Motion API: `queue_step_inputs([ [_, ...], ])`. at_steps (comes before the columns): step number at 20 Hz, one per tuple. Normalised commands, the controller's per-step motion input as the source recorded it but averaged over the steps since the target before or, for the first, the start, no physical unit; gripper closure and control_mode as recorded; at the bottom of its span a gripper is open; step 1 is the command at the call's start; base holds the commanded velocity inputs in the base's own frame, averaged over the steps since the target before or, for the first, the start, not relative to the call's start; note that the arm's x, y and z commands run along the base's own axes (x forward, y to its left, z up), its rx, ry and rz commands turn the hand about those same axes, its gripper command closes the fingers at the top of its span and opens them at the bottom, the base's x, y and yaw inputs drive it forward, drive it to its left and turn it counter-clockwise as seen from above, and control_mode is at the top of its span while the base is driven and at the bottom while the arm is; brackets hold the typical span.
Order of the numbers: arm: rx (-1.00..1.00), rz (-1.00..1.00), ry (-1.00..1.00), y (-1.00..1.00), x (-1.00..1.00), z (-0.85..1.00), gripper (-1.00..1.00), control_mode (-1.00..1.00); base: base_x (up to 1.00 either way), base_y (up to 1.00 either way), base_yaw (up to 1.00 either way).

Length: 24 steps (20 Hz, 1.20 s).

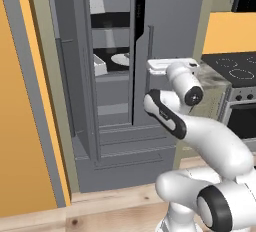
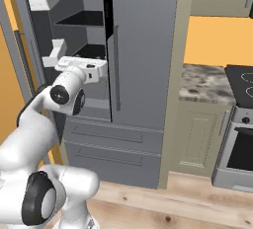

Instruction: Retrieve the fish from the fridge and place it on the saucepan with marinade on the stove.

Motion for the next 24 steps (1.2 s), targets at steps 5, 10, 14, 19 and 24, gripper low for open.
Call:
queue_step_inputs([
  [5,0.00,0.07,-0.08,-0.06,0.26,-0.02,-1.00,-1.00,0.00,0.00,0.00],
  [10,0.00,0.01,0.00,0.02,0.03,0.02,-1.00,-1.00,0.00,0.00,0.00],
  [14,0.00,0.25,0.01,0.48,-0.17,0.00,-1.00,-1.00,0.00,0.00,0.00],
  [19,0.00,0.40,0.01,0.62,-0.14,0.00,-1.00,-1.00,0.00,0.00,0.00],
  [24,0.00,0.35,0.01,0.41,0.00,0.00,-1.00,-1.00,0.00,0.00,0.00],
])
